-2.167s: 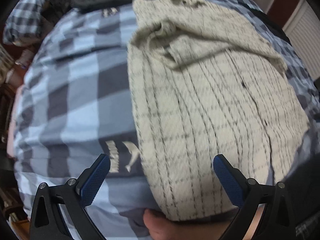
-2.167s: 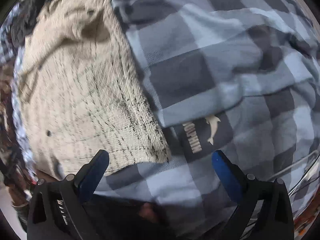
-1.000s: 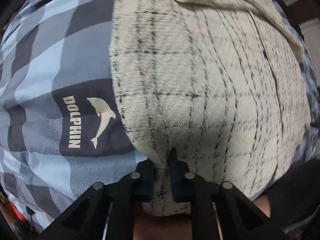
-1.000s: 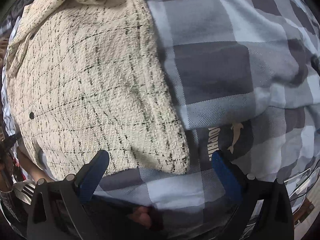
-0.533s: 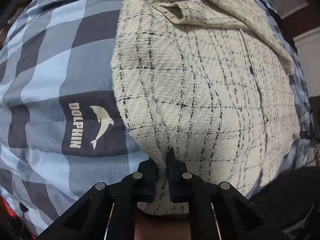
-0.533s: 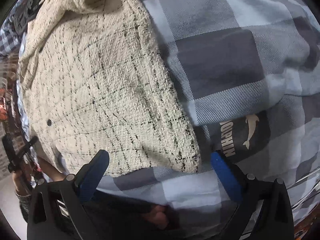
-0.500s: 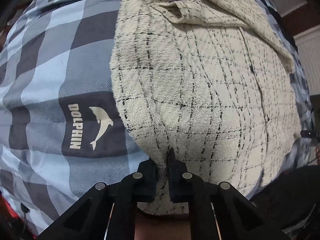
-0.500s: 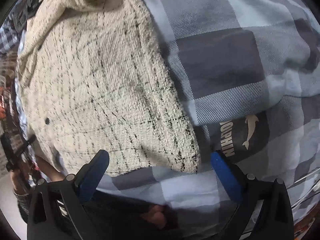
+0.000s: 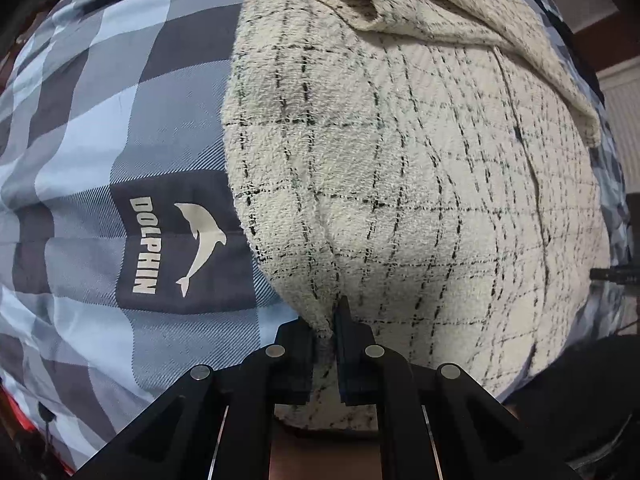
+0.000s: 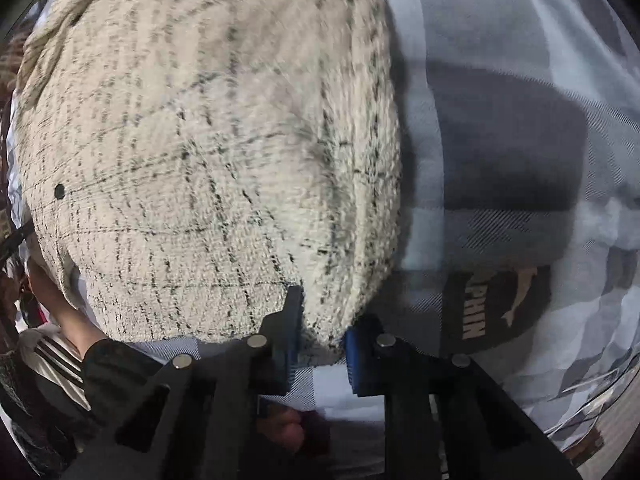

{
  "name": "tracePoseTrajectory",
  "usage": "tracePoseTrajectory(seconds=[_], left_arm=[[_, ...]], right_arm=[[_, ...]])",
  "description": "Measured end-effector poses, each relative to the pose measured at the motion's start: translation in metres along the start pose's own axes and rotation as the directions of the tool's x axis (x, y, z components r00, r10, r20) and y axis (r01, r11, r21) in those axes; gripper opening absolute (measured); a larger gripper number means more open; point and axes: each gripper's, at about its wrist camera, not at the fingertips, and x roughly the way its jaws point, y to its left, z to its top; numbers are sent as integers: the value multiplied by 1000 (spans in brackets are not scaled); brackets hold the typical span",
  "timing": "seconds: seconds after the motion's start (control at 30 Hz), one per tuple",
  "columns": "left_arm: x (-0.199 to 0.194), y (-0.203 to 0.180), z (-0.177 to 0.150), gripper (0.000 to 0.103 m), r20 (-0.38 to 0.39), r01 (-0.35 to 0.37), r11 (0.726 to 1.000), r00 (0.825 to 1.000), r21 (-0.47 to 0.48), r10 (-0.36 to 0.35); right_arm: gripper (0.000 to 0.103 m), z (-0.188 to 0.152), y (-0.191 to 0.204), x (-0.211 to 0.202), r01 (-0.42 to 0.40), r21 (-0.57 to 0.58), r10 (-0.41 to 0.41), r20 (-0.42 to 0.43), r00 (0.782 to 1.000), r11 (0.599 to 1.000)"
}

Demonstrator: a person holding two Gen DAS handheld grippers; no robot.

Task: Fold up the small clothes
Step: 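Close the left gripper on the shirt hem edge while the right gripper grasps beside it, then lift the shirt edge with both grippers and fold it over onto the shirt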

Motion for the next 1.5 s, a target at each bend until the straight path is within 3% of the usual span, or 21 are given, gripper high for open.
tracePoseTrajectory(seconds=[0.1,0.17,0.23,0.3,0.33,0.37,0.4,0.47,0.6,0.67,0.73,0.8,0.9,1.13,1.23,1.3,1.4,1.43,1.47,1.5], left_arm=[[-12,15,-1,8,50,52,999,997,-15,-51],[-32,23,1,8,124,129,991,985,-39,-123],[-49,33,1,8,193,195,978,965,-75,-177],[-67,40,0,8,250,228,969,948,-96,-199],[-72,43,0,8,267,241,966,941,-96,-208],[-81,45,1,8,287,250,964,934,-92,-215],[-89,45,-1,8,312,267,960,922,-84,-230],[-117,43,-7,8,384,331,942,878,-55,-286],[-154,47,-22,8,465,437,899,803,-34,-373],[-168,43,-30,8,485,452,892,784,-18,-388],[-180,34,-33,8,496,443,896,779,-5,-383],[-190,31,-38,7,513,467,884,757,8,-405],[-216,38,-55,7,551,518,855,707,24,-444],[-268,67,-116,7,640,540,840,627,55,-445],[-286,70,-146,7,659,549,829,588,101,-470],[-296,66,-168,7,666,547,825,564,142,-488],[-301,60,-188,7,660,542,822,554,176,-507],[-299,59,-190,7,649,553,813,554,180,-521],[-295,59,-188,7,637,573,800,554,177,-537],[-293,59,-187,7,631,591,789,550,169,-547]], right_arm=[[9,-2,13,-13,-16,6,16,90,996,1000],[8,-6,23,-25,-93,24,88,166,982,995],[8,-13,33,-44,-191,0,184,260,948,982],[8,-22,43,-68,-312,-34,302,373,877,949],[7,-25,45,-77,-378,-46,361,427,829,925],[8,-31,45,-92,-470,-58,434,498,751,881],[8,-36,43,-96,-526,-71,476,541,693,848],[8,-48,43,-114,-632,-115,552,622,556,766],[7,-70,56,-139,-680,-204,612,660,435,704],[7,-77,66,-155,-679,-263,642,658,393,686],[7,-81,76,-165,-673,-295,655,658,372,679],[7,-88,82,-172,-672,-339,681,649,339,658],[7,-82,91,-180,-672,-388,707,644,292,631],[7,-129,69,-203,-648,-463,723,660,204,605],[7,-152,61,-212,-641,-480,727,662,183,599],[7,-169,60,-216,-624,-479,718,667,199,618],[7,-182,63,-222,-596,-470,700,675,234,651],[7,-181,65,-222,-589,-458,690,678,252,666],[7,-177,67,-219,-585,-427,669,687,285,689],[7,-174,67,-216,-589,-403,652,696,300,701]])
